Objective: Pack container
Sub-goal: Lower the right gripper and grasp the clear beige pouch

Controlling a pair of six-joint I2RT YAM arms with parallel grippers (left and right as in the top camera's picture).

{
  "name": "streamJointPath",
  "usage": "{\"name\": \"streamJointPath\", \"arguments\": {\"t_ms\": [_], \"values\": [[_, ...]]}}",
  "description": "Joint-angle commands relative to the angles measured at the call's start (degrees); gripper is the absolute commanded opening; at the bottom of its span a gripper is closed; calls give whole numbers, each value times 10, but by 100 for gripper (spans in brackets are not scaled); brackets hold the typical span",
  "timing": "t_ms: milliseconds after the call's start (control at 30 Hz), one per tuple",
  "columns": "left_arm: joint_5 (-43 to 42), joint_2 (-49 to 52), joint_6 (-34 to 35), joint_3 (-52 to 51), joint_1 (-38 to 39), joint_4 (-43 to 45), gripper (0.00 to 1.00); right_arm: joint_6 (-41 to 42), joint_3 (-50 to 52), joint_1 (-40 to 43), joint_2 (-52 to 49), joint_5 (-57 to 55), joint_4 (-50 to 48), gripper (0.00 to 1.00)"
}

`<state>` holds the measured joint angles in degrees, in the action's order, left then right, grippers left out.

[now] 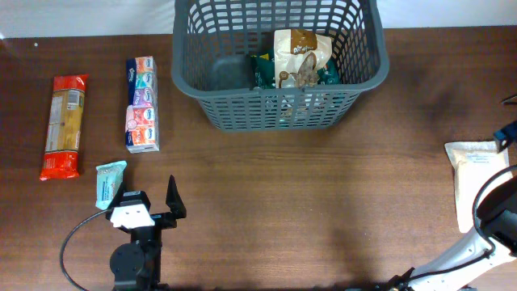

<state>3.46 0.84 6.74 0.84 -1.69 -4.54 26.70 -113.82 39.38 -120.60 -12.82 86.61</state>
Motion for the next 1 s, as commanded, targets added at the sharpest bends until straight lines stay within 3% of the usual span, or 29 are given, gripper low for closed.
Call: {"name": "streamJointPath", "arguments": {"t_ms": [0,200,400,667,967], "values": [[4,-5,1,-3,-3,1,99,-53,36,-4,11,72,-33,99],[4,-5,1,-3,-3,1,99,-131,89,0,13,114,-103,99],[4,-5,1,-3,-3,1,99,-266,94,0,13,112,-114,99],[4,-5,1,-3,-3,1,99,-273,100,9,13,91,-110,99],[4,-5,1,-3,-3,1,99,-295,177,35,13,88,-155,99]]}}
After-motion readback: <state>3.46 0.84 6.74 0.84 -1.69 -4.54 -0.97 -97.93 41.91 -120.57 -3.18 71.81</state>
